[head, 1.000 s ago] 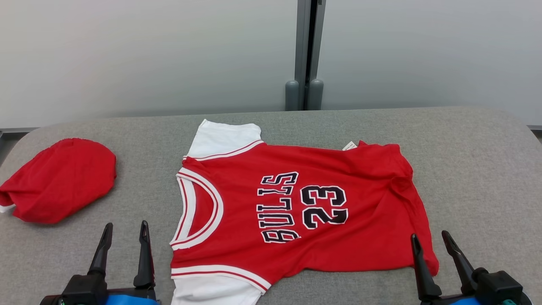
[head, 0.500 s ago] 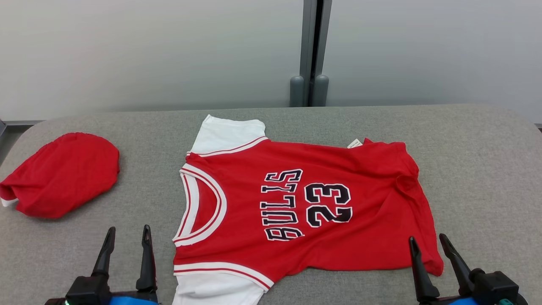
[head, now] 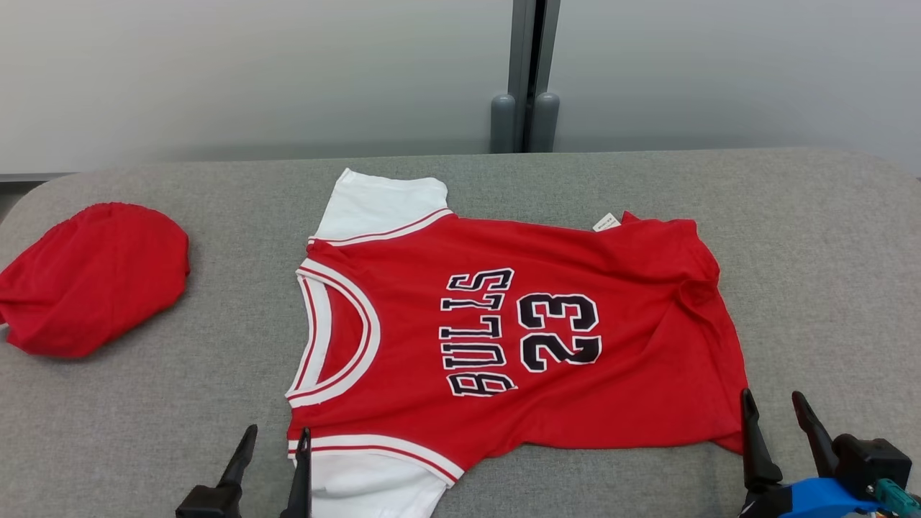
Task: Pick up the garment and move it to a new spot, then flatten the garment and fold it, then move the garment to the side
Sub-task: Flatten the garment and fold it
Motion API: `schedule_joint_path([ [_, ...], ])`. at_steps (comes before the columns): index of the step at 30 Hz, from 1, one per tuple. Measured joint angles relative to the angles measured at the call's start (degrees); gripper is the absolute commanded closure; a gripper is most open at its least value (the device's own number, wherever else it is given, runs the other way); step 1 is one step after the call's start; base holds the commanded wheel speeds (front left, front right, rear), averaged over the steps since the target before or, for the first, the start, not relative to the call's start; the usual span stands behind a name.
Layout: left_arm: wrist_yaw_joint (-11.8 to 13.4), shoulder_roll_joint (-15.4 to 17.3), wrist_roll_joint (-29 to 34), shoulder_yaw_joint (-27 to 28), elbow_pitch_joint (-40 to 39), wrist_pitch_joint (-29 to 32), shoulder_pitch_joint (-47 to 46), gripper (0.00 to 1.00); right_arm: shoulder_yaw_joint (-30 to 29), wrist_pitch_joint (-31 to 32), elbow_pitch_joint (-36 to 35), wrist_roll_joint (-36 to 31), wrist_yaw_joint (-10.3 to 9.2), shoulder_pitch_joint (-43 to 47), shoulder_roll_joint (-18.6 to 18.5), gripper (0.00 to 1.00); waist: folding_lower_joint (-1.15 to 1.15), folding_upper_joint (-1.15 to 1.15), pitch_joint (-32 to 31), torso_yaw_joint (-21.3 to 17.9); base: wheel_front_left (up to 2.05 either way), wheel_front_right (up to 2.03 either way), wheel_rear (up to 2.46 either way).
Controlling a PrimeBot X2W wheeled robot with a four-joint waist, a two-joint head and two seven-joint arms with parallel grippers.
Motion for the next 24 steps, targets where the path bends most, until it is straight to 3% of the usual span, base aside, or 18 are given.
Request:
schedule_joint_path([
  [11,0.0,1.5,-1.4,-5.9,2.1,0.0,3.2,0.0,-1.9,0.0,5.8,0.3,0.0,-2.8,0.0,0.0,0.0,0.0,1.5,0.4,0.0,0.0,0.0],
  [24,0.0,2.7,-2.2,-8.5,5.4,0.0,3.1,0.0,-1.8,0.0,11.2,1.2,0.0,-4.0,0.0,0.0,0.0,0.0,1.3,0.0,0.0,0.0,0.0],
])
